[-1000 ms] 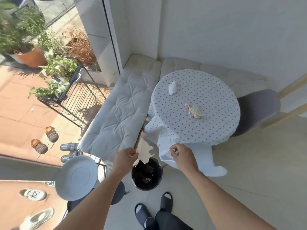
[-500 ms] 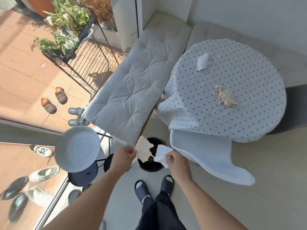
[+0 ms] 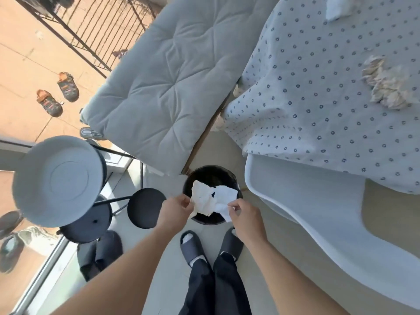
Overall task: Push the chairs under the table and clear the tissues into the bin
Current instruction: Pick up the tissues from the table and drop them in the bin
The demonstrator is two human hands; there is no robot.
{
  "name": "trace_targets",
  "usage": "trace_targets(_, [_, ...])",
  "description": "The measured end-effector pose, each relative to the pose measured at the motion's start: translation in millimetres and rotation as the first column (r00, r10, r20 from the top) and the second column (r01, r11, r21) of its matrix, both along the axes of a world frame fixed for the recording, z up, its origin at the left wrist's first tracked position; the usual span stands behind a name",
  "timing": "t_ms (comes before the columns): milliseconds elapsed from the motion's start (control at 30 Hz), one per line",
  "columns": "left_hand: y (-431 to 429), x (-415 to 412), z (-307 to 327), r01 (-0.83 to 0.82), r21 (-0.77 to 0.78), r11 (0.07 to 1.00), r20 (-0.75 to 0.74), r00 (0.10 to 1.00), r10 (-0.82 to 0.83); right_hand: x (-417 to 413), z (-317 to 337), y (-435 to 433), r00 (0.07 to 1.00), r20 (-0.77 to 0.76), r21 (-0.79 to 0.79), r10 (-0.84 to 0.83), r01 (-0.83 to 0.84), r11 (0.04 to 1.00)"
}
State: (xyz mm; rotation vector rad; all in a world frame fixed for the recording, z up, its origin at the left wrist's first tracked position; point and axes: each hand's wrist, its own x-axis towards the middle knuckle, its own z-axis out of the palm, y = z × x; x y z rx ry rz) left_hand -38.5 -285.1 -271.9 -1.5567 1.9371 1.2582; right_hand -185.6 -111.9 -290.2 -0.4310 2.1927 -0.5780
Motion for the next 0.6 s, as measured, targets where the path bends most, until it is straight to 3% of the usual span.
trace_targets(367, [16,-12,-79,0.051,0.055,0.997,0.01,0.999,-0.051,-5,-78,2,0.999,0.026,0.032,0.026,-0.026,0.999])
trace_targets(600, [22,-9,-91,0.128,0.119,0.985,0.08,0.987,-0.138,-4,-92,7,0.997,0.079,0.038,0.025,-0.028,0.999])
